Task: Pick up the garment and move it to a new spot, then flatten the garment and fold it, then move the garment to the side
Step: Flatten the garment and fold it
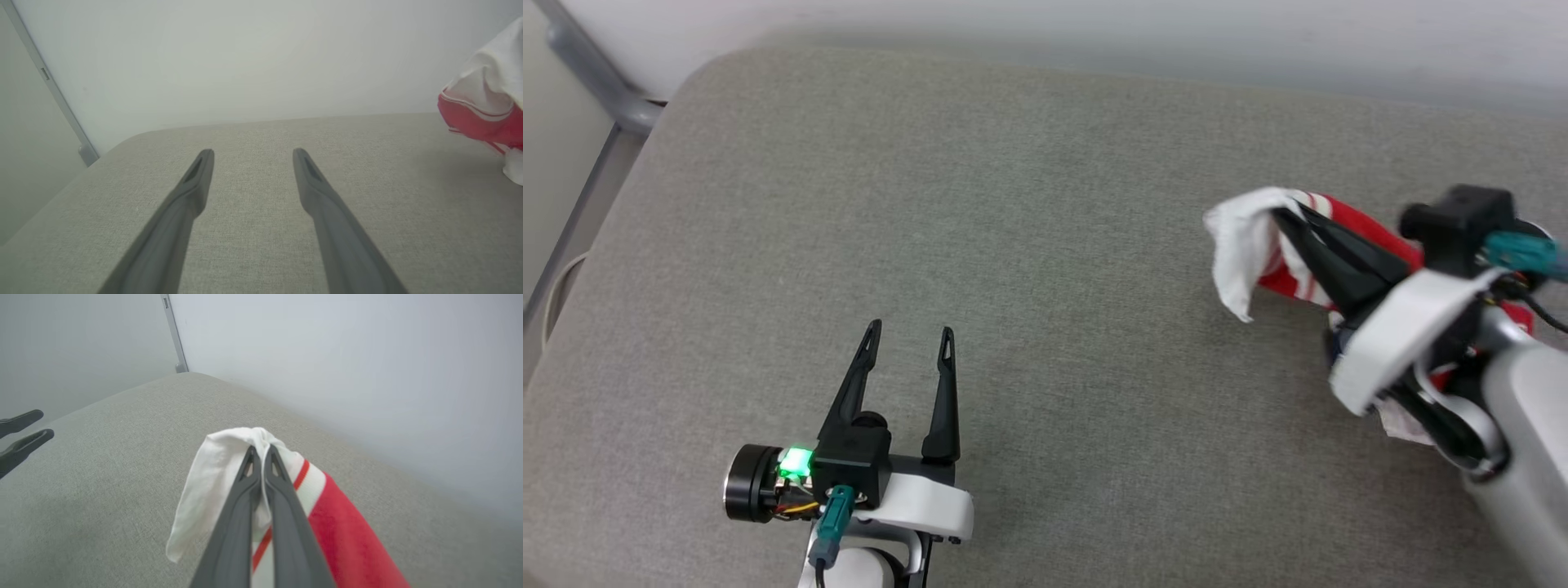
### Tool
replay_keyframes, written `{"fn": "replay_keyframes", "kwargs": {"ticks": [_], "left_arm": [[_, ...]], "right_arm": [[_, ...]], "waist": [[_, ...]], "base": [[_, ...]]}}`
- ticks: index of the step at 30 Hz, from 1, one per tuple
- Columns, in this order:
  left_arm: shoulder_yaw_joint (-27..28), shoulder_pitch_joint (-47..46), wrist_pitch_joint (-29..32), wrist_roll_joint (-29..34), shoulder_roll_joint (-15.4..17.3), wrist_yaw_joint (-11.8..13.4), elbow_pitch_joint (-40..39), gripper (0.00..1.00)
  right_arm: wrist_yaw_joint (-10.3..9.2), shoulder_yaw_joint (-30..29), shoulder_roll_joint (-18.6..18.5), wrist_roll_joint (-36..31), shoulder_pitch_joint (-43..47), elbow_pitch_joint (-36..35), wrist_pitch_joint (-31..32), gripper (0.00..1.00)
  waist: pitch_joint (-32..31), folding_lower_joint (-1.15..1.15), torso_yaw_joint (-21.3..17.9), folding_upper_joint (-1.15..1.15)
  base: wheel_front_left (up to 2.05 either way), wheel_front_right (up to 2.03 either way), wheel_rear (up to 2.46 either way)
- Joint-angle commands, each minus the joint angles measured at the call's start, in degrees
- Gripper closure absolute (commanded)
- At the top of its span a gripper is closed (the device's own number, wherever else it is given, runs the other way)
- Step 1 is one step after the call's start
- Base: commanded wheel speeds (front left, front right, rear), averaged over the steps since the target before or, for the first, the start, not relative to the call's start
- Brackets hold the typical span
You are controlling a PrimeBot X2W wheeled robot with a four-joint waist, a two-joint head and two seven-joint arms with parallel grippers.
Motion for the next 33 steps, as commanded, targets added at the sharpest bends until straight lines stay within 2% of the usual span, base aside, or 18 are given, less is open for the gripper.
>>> {"fn": "replay_keyframes", "kwargs": {"ticks": [1, 5, 6, 11, 15, 21, 25, 26, 28, 33], "left_arm": [[-0.2, -0.7, -0.2, -0.3, -0.1, 0.2, -0.1, 0.0], [-0.4, -1.1, -0.2, -0.6, -0.3, 0.6, -0.1, 0.0], [-0.4, -1.1, -0.2, -0.6, -0.3, 0.6, -0.1, 0.0], [-0.7, -1.5, -0.2, -0.9, -0.4, 1.0, 0.1, 0.0], [-0.8, -1.5, -0.2, -1.2, -0.5, 1.2, 0.2, 0.0], [-0.7, -1.7, -0.2, -1.3, -0.5, 1.4, 0.5, 0.0], [-0.2, -1.5, -0.2, -1.3, -0.5, 1.4, 0.8, 0.0], [-0.2, -1.3, -0.2, -1.2, -0.5, 1.3, 0.8, 0.0], [0.0, -1.0, -0.2, -0.9, -0.5, 1.0, 1.0, 0.0], [0.7, 0.1, -0.2, -0.3, -0.5, 0.6, 1.2, 0.0]], "right_arm": [[-0.04, 2.4, 2.9, -1.5, -4.0, 2.6, -1.4, 1.0], [-0.04, 7.1, 8.8, -3.7, -9.8, 8.6, -4.9, 1.0], [-0.04, 7.1, 8.8, -3.7, -9.8, 8.6, -4.9, 1.0], [-0.04, 16.7, 14.9, -4.2, -12.7, 17.3, -6.6, 1.0], [-0.04, 26.4, 17.5, -3.1, -12.1, 24.5, -6.4, 1.0], [-0.03, 40.0, 18.5, 0.0, -10.7, 33.8, -4.1, 1.0], [-0.01, 44.7, 18.7, 3.5, -11.4, 36.3, -5.4, 1.0], [-0.03, 44.8, 18.8, 4.1, -12.0, 36.6, -6.7, 0.85], [-0.07, 44.2, 18.8, 4.8, -13.1, 37.0, -10.0, 0.0], [-0.06, 40.1, 17.9, 4.2, -13.4, 36.2, -19.9, 0.0]], "waist": [[1.0, 0.0, 1.4, 0.0], [1.9, 0.0, 2.7, 0.0], [1.9, 0.0, 2.7, 0.0], [2.6, 0.0, 3.9, 0.0], [2.9, 0.0, 4.3, 0.0], [3.2, 0.0, 3.9, 0.0], [2.6, 0.0, 2.8, 0.0], [2.4, 0.0, 2.5, 0.0], [1.7, 0.0, 1.8, 0.0], [-1.0, 0.0, 0.4, 0.0]], "base": [[0.0, 0.0, 0.0], [0.0, 0.0, 0.0], [0.0, 0.0, 0.0], [0.0, 0.0, 0.0], [0.0, 0.0, 0.0], [0.0, 0.0, 0.0], [0.0, 0.0, 0.0], [0.0, 0.0, 0.0], [0.0, 0.0, 0.0], [0.0, 0.0, 0.0]]}}
